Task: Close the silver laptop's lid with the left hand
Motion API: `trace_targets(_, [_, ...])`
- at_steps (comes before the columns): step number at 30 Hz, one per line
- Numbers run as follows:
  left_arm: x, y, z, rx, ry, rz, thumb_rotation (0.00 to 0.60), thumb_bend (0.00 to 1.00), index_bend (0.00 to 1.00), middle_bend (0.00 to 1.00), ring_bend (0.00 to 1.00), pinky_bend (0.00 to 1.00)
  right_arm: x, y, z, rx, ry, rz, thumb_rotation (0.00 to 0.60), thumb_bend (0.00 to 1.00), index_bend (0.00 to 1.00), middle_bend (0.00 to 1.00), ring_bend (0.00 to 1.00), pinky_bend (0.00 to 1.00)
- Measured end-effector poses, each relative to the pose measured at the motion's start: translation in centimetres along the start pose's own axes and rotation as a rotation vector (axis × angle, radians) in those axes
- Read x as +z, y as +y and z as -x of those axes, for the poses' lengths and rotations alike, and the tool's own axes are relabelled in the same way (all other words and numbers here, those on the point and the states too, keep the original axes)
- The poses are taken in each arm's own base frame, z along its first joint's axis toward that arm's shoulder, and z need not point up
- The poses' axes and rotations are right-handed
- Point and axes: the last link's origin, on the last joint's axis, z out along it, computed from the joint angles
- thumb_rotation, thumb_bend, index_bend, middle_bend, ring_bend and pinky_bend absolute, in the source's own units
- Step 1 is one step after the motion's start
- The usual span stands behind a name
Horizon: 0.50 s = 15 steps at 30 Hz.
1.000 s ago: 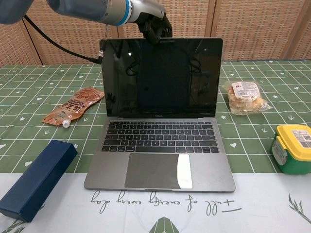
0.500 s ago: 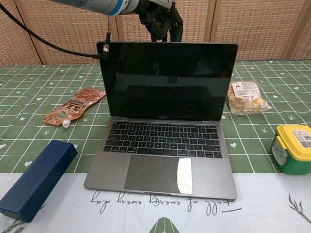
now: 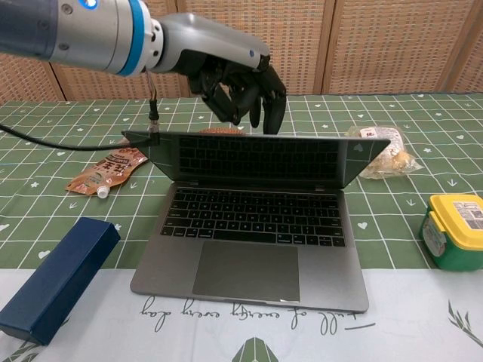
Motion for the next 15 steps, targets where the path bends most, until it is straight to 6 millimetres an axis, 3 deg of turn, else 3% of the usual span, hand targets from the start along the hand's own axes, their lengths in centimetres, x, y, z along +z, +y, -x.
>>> trace_targets(6, [-1.4,-0.5,2.9,-0.032,-0.057,0.015,0.600,1.00,0.42,0.33,0.29,0.32,-0.1,-0.1,0.0,-0.002,0.000,-0.003,0.600,0.10,0.00,0.00,0.00,0.00])
trace_targets(15, [-1.1,-1.2,6.4,-0.096,-0.128,0.010,0.600,1.00,0.42,0.33,0.29,0.32,-0.2,-0.2,-0.2,-0.002,0.008,-0.003,0.600,0.10,0.00,0.00,0.00,0.00])
